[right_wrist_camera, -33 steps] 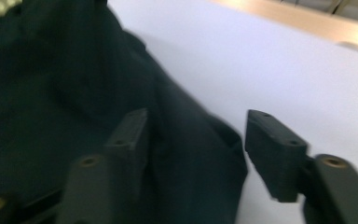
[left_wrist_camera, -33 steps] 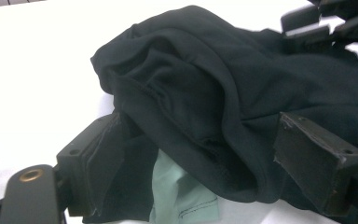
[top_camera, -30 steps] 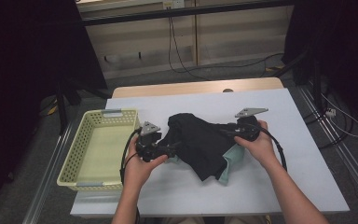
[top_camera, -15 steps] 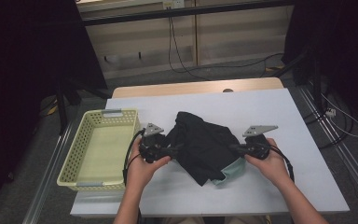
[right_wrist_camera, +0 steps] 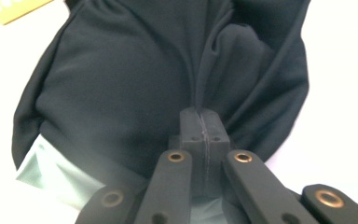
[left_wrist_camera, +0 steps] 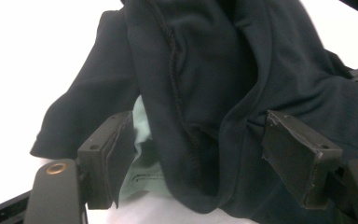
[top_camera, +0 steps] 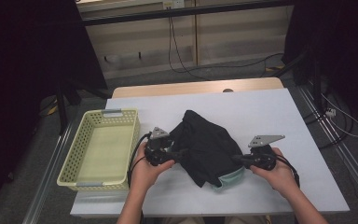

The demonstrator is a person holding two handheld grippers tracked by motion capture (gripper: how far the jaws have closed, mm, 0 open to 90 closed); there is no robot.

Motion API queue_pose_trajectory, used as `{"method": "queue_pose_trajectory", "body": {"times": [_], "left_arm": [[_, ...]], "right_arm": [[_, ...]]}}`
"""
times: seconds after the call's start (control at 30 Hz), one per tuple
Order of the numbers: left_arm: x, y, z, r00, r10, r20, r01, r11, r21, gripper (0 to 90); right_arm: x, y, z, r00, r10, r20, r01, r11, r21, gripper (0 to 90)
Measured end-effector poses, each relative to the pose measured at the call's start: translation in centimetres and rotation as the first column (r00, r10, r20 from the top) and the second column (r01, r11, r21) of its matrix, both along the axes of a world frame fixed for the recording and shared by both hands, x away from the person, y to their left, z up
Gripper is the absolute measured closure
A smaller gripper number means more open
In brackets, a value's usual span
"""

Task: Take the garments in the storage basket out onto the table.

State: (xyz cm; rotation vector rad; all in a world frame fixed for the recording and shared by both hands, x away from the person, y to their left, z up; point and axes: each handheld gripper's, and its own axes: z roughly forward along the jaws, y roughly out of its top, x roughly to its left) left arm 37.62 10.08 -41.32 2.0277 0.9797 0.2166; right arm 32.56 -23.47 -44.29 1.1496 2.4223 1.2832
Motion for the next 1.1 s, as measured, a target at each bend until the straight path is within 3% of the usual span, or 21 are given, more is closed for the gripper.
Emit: {"method": "queue_pose_trajectory", "body": {"times": [0.2,0.33,0.43,0.57,0.63,0.7,0.77,0.9,1.1], "left_arm": [[0.2,0.1,-0.4,0.9992,0.004,-0.039,-0.004,1.0000,0.003,40.6],[0.0,-0.1,-0.2,0.9992,-0.010,-0.040,0.010,0.9997,0.020,55.1],[-0.1,-0.2,-0.2,0.9990,-0.015,-0.043,0.016,0.9996,0.025,65.8],[0.0,-0.2,0.0,0.9976,-0.019,-0.067,0.021,0.9996,0.017,79.0],[0.0,-0.2,0.2,0.9976,-0.015,-0.067,0.017,0.9996,0.021,81.8],[0.0,-0.2,0.3,0.9963,-0.024,-0.083,0.025,0.9996,0.014,86.1],[-0.1,-0.2,0.5,0.9961,-0.030,-0.083,0.032,0.9993,0.022,88.2],[-0.1,-0.3,0.5,0.9959,-0.034,-0.084,0.036,0.9991,0.022,88.5],[-0.2,-0.2,0.7,0.9948,-0.047,-0.091,0.049,0.9985,0.023,88.7]], "right_arm": [[-0.9,1.1,-0.3,0.9984,0.052,-0.021,-0.052,0.999,0.014,90.0],[-1.0,1.1,-0.2,0.9990,0.044,0.007,-0.044,0.999,0.003,89.6],[-0.6,0.9,0.1,0.9990,0.009,0.043,-0.009,1.000,-0.007,80.6],[0.6,0.7,0.9,0.9941,-0.047,0.097,0.049,0.999,-0.015,59.6],[1.4,0.7,1.2,0.9878,-0.094,0.124,0.097,0.995,-0.018,44.6],[2.3,0.7,1.4,0.9835,-0.112,0.142,0.117,0.993,-0.031,42.8],[3.2,0.8,1.5,0.9783,-0.143,0.150,0.149,0.988,-0.033,34.6],[5.1,1.1,2.0,0.9675,-0.183,0.175,0.189,0.982,-0.019,29.0],[7.5,1.7,2.5,0.9616,-0.200,0.188,0.212,0.976,-0.048,26.9]]}}
